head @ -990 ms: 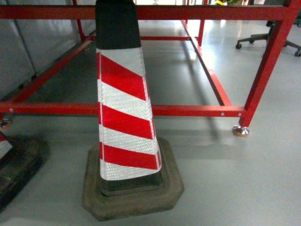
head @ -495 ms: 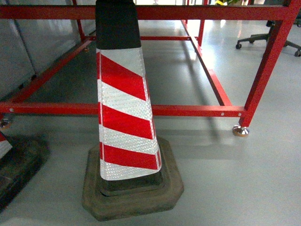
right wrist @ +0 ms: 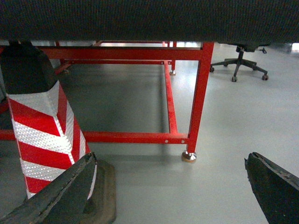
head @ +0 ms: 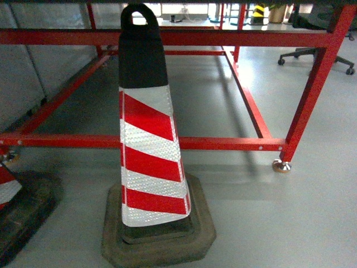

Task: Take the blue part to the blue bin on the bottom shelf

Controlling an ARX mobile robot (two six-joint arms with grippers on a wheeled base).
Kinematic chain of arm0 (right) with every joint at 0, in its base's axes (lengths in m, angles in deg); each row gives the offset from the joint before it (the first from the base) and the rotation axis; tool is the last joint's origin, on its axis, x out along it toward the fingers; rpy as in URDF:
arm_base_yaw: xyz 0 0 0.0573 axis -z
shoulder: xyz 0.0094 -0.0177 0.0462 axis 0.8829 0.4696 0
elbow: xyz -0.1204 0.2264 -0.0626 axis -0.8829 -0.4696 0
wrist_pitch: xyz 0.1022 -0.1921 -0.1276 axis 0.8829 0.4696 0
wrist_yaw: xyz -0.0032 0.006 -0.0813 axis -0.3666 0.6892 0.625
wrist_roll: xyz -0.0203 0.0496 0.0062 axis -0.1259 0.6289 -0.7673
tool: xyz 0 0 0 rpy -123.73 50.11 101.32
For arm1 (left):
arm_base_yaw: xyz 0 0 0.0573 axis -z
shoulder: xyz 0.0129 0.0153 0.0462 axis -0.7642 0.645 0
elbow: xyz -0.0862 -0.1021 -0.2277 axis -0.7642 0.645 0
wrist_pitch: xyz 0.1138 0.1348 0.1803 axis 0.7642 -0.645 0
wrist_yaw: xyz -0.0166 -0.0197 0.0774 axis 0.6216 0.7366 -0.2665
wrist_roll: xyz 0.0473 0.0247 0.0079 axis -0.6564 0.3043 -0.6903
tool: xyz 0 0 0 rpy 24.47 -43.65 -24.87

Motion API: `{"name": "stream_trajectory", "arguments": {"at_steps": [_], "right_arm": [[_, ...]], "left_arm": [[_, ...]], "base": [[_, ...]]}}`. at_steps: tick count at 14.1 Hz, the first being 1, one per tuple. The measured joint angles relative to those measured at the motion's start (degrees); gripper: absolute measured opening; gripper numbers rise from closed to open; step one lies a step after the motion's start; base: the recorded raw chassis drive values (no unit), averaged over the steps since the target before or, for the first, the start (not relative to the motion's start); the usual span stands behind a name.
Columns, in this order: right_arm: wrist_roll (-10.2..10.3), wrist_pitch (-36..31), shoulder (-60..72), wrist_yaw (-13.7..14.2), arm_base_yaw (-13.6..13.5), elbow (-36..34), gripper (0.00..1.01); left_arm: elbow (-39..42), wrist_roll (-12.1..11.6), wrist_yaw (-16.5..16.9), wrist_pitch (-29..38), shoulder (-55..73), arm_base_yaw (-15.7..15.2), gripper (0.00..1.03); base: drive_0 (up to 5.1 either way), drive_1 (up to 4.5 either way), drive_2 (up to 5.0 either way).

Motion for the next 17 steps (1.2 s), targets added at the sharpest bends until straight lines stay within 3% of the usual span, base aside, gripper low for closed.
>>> {"name": "stream_trajectory", "arguments": {"at_steps": [17], "right_arm": [[0.1, 0.0, 0.0, 0.2, 0.0, 0.0, 0.98]], "left_arm": [[0.0, 0.0, 0.1, 0.1, 0.0, 0.0, 0.98]], "base": [[0.0, 0.0, 0.0]]}}
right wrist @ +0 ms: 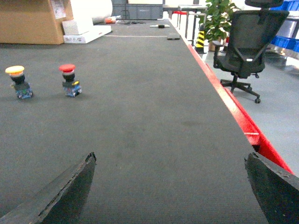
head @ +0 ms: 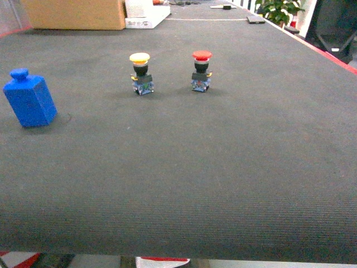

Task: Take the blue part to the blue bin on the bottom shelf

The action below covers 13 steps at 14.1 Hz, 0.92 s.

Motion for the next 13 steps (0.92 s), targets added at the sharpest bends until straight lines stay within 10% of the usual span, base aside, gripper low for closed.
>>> {"name": "stream_trajectory", "arguments": {"at_steps": [13], "right_arm": [[0.0, -0.1, 0.0, 0.0, 0.0, 0.0, 0.98]], "left_arm": [[0.0, 0.0, 0.0, 0.0, 0.0, 0.0, 0.98]], "base": [[0.0, 0.0, 0.0]]}}
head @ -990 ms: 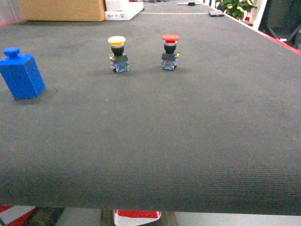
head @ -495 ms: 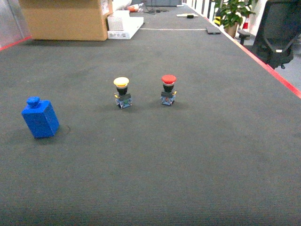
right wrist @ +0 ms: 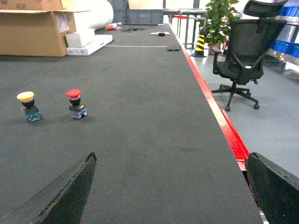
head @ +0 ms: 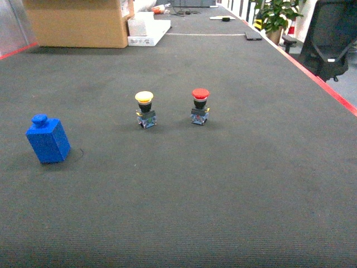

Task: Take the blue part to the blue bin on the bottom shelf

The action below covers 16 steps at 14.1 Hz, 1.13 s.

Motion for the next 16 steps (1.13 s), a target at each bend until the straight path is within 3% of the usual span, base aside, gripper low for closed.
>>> {"name": "stream_trajectory", "arguments": {"at_steps": [7, 8, 9, 10, 11, 13, 14, 16], "right_arm": [[0.0, 0.0, 0.0, 0.0, 0.0, 0.0, 0.98], [0.0, 0.0, 0.0, 0.0, 0.0, 0.0, 0.98], [0.0, 0.0, 0.0, 0.1, 0.0, 0.0, 0.98], [0.0, -0.1, 0.0, 0.0, 0.0, 0.0, 0.98], [0.0, 0.0, 0.0, 0.0, 0.0, 0.0, 0.98], [0.0, 0.0, 0.0, 0.0, 0.0, 0.0, 0.98], [0.0, 0.0, 0.0, 0.0, 0.0, 0.0, 0.98], [0.0, 0.0, 0.0, 0.0, 0.0, 0.0, 0.98]], "left_arm": [[0.0, 0.0, 0.0, 0.0, 0.0, 0.0, 0.98], [-0.8, 0.6, -2.4, -3.1, 0.9, 0.9, 0.98], [-2.8, 2.5, -11.4, -1.8, 10.5, 4.2, 0.98], [-4.0, 2.5, -14.5, 8.0, 23.5, 4.3, 0.98], [-5.5, 2.1, -14.8, 18.5, 36.0, 4.5, 0.98], [-13.7, 1.5, -12.0, 36.7, 61.2, 3.8, 0.98], [-17.3, 0.9, -10.5, 41.2, 70.8, 3.1, 0.98], [-23.0, 0.5, -8.9, 43.1, 86.0, 1.1, 0.98]], "base": [[0.0, 0.0, 0.0], [0.0, 0.0, 0.0], [0.0, 0.0, 0.0], [0.0, 0.0, 0.0], [0.0, 0.0, 0.0], [0.0, 0.0, 0.0], [0.0, 0.0, 0.0], [0.0, 0.0, 0.0]]}}
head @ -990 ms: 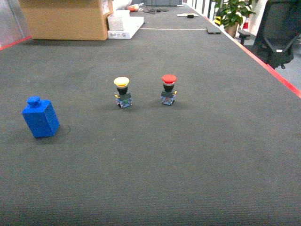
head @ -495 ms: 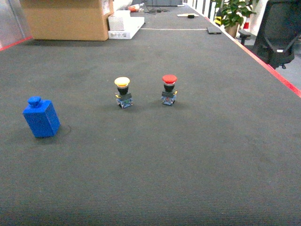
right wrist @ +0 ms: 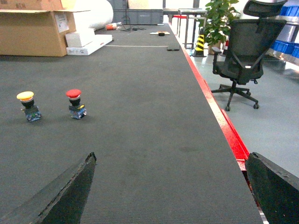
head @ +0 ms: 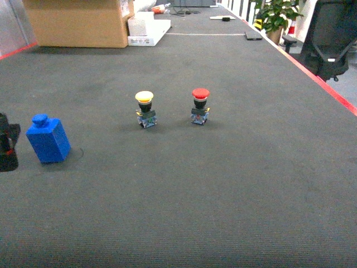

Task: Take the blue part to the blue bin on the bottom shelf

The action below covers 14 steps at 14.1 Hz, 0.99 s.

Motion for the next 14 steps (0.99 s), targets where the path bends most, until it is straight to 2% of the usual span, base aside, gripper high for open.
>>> {"name": "stream_trajectory", "arguments": {"at_steps": [2, 7, 11, 14], "right_arm": [[0.0, 0.0, 0.0, 0.0, 0.0, 0.0, 0.98], [0.0, 0.0, 0.0, 0.0, 0.0, 0.0, 0.98], [0.0, 0.0, 0.0, 0.0, 0.0, 0.0, 0.98], [0.0, 0.0, 0.0, 0.0, 0.0, 0.0, 0.98]], "left_arm": [[-5.6, -0.1, 1.1, 0.6, 9.4, -1.6, 0.98], [-17.3, -0.7, 2.5, 0.6, 24.0, -3.1, 0.98], [-23.1, -1.8, 3.2, -0.3, 28.8, -3.4, 0.98], [-26.5, -3.1, 5.2, -1.3, 32.5, -3.3, 0.98]], "base": [[0.0, 0.0, 0.0], [0.0, 0.0, 0.0], [0.0, 0.0, 0.0], [0.0, 0.0, 0.0]]}}
